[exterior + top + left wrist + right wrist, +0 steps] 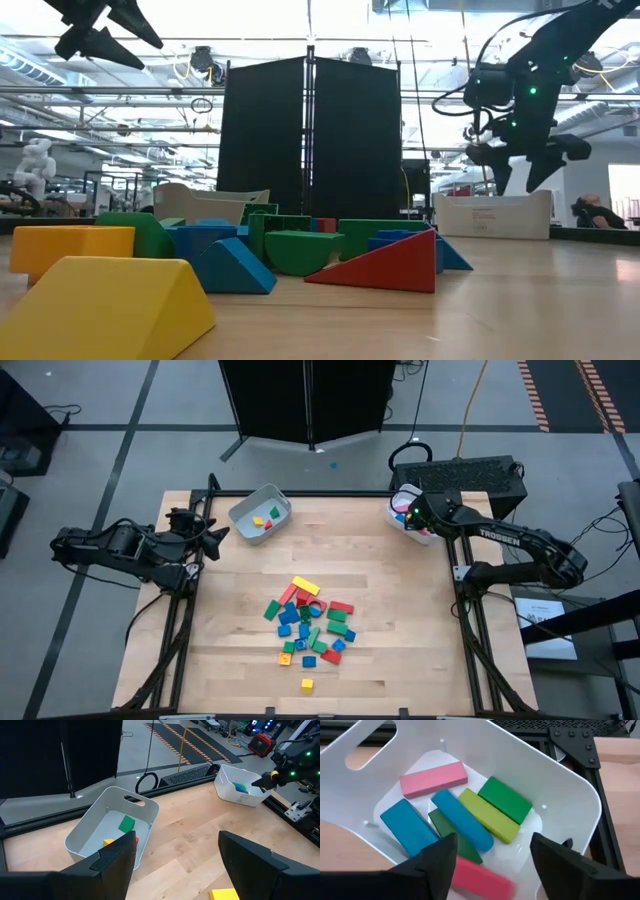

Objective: Sort blocks by size
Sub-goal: Put the rectangular red block into the white bin

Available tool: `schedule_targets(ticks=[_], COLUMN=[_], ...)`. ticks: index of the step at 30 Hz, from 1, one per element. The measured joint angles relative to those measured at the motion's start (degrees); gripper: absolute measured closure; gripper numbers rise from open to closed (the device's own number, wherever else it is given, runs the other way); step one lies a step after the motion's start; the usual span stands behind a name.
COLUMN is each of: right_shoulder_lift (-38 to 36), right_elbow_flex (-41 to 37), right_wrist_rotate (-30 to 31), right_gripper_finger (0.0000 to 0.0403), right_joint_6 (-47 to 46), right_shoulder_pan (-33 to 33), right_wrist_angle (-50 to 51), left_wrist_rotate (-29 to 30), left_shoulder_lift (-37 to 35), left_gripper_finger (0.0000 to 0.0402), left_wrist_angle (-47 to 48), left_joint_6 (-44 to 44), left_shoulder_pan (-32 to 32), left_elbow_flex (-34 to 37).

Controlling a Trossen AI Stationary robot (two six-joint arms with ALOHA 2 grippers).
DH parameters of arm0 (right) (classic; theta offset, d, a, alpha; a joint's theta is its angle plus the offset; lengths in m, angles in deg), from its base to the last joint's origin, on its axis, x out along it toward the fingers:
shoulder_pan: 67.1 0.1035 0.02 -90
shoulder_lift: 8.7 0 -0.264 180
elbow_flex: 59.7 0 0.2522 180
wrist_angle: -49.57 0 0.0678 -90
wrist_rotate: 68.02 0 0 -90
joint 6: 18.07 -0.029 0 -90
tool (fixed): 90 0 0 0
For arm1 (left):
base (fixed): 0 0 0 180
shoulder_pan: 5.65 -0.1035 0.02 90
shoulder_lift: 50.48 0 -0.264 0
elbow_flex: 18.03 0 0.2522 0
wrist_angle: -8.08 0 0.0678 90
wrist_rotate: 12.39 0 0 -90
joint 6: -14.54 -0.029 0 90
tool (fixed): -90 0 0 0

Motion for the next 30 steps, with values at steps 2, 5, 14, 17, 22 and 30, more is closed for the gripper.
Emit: schedule_targets(ticks=[2, 5, 14, 17, 22, 30], right_shoulder_lift=[-0.3, -1.7, 0.4, 4.4, 14.4, 22.5], right_elbow_flex=[0.1, 1.1, 1.4, 1.3, 1.3, 1.3], right_wrist_rotate=[-2.4, -10.9, -39.7, -35.9, -28.7, -16.6], right_gripper_finger=[0.0153, 0.0159, 0.0191, 0.0195, 0.0196, 0.0195], right_joint_6=[-0.1, 6.2, 16.9, 17.4, 13.9, 8.4], right_shoulder_pan=[0.0, 1.2, 21.9, 30.7, 42.1, 50.4], right_wrist_angle=[-1.2, -8.6, -37.4, -35.4, -35.7, -40.3], left_wrist_rotate=[0.0, 0.0, 0.0, 0.0, 0.2, 0.2], left_shoulder_lift=[0.0, 0.0, 0.0, 0.0, 0.0, 0.0], left_gripper_finger=[0.012, 0.012, 0.012, 0.012, 0.012, 0.012], left_wrist_angle=[0.0, 0.0, 0.2, 0.3, 0.3, 0.3], left_joint_6=[0.0, 0.0, -0.3, -0.4, -0.5, -0.4], left_shoulder_pan=[0.0, 0.0, 0.0, 0.0, 0.0, 0.0], left_elbow_flex=[0.0, 0.0, 0.0, 0.0, 0.0, 0.0])
